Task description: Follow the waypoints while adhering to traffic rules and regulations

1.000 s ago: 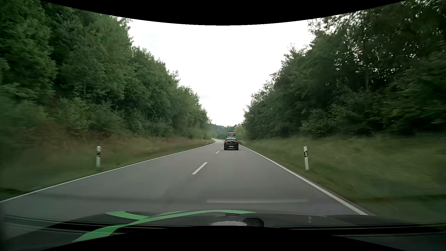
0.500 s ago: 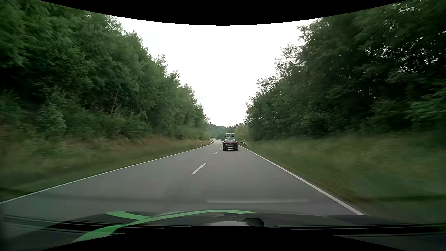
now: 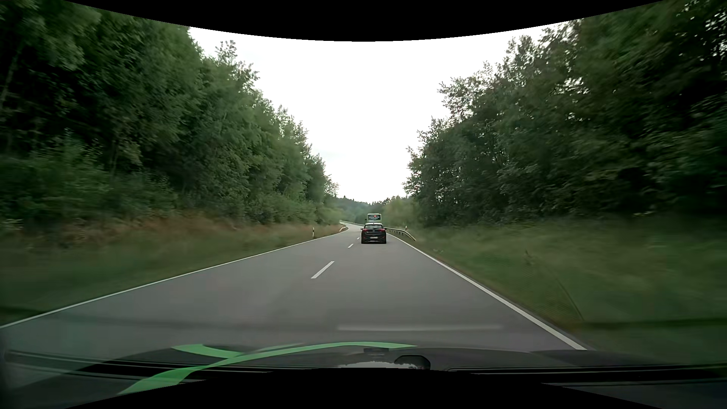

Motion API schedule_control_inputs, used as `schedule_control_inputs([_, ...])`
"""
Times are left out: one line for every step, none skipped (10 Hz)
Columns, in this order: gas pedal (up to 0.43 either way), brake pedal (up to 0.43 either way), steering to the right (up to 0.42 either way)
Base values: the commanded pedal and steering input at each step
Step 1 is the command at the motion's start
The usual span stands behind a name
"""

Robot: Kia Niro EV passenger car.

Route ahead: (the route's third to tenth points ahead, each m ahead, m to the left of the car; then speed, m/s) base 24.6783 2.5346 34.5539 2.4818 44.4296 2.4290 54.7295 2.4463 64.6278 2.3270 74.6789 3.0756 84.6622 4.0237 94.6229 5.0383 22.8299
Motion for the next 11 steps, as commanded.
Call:
schedule_control_inputs([0.028, 0.0, -0.004])
schedule_control_inputs([0.02, 0.0, -0.006])
schedule_control_inputs([0.0, 0.0, -0.007])
schedule_control_inputs([0.0, 0.0, -0.006])
schedule_control_inputs([0.0, 0.0, -0.006])
schedule_control_inputs([0.0, 0.0, -0.006])
schedule_control_inputs([0.0, 0.0, -0.006])
schedule_control_inputs([0.0, 0.0, -0.006])
schedule_control_inputs([0.0, 0.0, -0.006])
schedule_control_inputs([0.0, 0.0, -0.006])
schedule_control_inputs([0.028, 0.0, -0.006])
